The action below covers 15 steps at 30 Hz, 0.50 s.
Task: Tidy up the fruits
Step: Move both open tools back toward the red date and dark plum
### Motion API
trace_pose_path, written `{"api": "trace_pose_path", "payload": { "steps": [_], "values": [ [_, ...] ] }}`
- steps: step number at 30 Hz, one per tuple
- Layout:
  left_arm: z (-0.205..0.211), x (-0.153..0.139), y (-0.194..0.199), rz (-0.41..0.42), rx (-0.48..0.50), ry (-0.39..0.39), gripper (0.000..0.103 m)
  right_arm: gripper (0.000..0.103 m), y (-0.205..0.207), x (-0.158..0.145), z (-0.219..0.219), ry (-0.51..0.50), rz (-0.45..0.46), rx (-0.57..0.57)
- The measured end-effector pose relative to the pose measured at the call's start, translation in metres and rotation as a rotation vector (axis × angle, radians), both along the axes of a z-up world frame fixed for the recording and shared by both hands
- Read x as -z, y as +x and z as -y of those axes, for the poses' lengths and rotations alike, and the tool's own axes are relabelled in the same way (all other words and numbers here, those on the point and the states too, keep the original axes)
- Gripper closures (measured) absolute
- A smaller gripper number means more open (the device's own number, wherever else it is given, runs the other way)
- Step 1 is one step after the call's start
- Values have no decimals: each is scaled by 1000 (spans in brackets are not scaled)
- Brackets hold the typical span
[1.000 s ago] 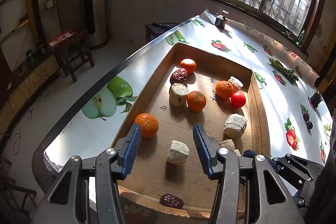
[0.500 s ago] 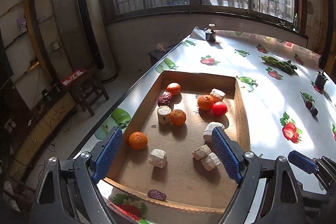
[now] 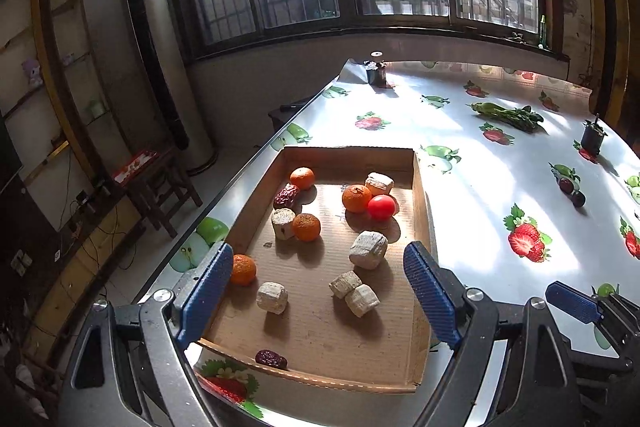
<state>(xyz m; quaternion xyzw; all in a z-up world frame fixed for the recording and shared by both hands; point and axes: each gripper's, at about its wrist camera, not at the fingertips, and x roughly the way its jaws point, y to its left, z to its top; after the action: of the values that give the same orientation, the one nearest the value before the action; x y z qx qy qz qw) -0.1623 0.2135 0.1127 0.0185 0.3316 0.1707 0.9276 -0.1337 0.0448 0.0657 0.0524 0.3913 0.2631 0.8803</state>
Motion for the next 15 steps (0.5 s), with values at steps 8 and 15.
{"api": "trace_pose_path", "payload": {
  "steps": [8, 15],
  "values": [
    [16, 1, 5, -20, 31, 19, 16, 39, 0, 3, 10, 10, -10, 7],
    [38, -42, 26, 29, 194, -53, 16, 39, 3, -6, 50, -50, 13, 71]
  ]
}}
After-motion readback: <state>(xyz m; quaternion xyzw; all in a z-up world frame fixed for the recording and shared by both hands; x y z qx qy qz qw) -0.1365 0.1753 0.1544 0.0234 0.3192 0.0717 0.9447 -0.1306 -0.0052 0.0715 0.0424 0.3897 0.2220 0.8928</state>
